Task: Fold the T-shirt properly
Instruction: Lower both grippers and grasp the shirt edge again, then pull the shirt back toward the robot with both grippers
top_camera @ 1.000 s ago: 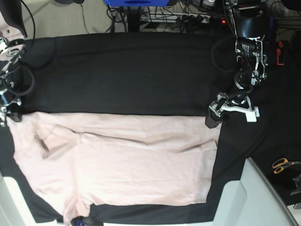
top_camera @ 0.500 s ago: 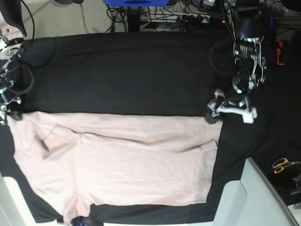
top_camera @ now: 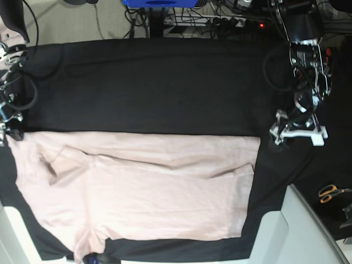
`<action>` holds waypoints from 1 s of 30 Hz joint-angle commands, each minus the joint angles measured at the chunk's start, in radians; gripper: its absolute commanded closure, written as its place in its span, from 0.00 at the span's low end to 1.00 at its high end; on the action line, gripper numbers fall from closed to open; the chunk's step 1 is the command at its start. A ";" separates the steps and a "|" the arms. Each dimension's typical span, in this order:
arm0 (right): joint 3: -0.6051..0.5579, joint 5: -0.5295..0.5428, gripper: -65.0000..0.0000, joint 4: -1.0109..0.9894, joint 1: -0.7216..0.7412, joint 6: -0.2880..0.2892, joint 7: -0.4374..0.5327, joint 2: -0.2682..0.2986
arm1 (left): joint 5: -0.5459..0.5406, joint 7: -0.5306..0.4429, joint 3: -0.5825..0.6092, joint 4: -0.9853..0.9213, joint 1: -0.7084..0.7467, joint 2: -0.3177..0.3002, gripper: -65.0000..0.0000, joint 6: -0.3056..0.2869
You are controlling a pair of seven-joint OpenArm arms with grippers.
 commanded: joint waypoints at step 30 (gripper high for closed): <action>-0.003 0.018 0.99 0.012 0.004 0.016 0.004 0.025 | 0.106 -0.023 0.108 -0.285 -0.204 0.082 0.33 -0.011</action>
